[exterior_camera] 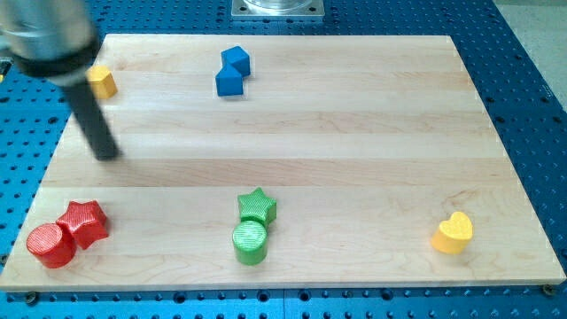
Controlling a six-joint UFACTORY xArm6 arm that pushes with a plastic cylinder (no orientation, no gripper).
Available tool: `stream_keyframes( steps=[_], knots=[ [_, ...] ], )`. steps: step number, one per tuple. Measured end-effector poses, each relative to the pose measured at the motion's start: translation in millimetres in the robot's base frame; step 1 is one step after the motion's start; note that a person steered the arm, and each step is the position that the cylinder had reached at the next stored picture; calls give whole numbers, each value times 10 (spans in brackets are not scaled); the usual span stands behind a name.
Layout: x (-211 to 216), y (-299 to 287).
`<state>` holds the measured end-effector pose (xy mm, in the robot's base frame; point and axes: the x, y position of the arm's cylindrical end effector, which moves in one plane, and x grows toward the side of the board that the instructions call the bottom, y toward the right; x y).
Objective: Place the hexagon into the heart
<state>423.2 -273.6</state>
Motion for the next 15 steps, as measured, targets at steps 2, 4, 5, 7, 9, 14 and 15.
stream_keyframes(
  steps=[2, 4, 5, 7, 9, 14, 15],
  knots=[
    [-1022, -184],
    [-941, 1055],
    [-1105, 749],
    [-649, 2272],
    [-251, 2333],
    [473, 2864],
    [652, 3645]
  ],
)
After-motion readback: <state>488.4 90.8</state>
